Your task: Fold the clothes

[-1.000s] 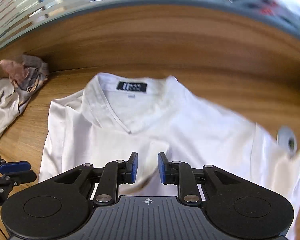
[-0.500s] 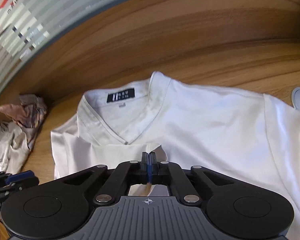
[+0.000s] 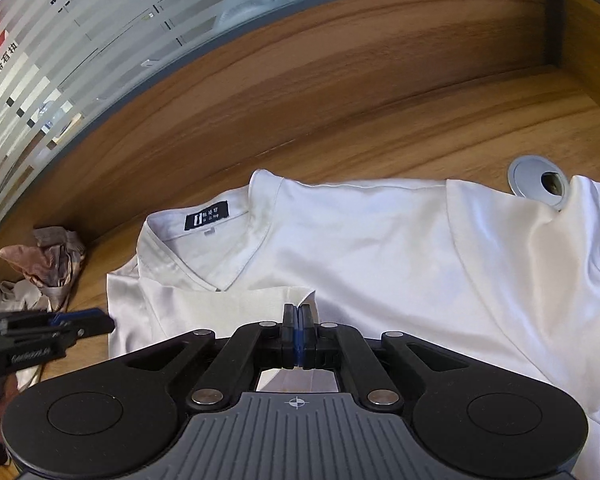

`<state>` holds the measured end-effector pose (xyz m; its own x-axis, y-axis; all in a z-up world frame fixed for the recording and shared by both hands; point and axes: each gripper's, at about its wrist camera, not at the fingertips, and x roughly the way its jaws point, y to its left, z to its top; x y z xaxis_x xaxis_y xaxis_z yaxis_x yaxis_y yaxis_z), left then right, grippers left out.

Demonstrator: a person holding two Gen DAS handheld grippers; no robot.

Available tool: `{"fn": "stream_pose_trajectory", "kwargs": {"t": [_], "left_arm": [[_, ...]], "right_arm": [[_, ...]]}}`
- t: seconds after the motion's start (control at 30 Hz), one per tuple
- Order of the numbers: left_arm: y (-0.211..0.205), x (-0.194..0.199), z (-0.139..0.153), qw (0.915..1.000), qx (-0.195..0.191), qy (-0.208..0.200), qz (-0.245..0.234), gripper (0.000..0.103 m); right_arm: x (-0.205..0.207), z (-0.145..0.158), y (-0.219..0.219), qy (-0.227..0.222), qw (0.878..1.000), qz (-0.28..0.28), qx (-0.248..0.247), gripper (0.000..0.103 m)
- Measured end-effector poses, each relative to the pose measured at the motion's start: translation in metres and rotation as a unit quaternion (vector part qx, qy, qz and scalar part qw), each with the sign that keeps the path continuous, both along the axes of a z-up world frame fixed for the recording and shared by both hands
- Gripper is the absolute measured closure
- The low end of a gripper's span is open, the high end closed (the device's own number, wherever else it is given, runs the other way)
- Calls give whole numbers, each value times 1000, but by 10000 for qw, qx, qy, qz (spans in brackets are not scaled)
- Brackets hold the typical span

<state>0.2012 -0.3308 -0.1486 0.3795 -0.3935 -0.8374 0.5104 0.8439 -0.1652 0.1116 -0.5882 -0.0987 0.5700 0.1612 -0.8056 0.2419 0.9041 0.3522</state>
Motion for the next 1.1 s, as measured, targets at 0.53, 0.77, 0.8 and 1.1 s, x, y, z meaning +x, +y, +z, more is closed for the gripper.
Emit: {"fn": "stream_pose_trajectory", "kwargs": {"t": [0.53, 0.77, 0.8, 1.1], "left_arm": [[13, 47, -19, 9908, -467, 1131, 578, 82], [15, 60, -21, 9858, -577, 1393, 741, 82], [14, 60, -21, 9861, -559, 1382, 730, 82], [14, 60, -22, 9860, -567, 1347, 803, 83]], "right_arm": [[2, 52, 106, -996, 9733, 2004, -501, 101], [-3, 26, 171, -627, 9395, 3296, -695, 101], [-7, 21, 177, -532, 9337, 3458, -760, 101], [-40, -10, 200, -64, 8968, 4216, -1339, 100]]}}
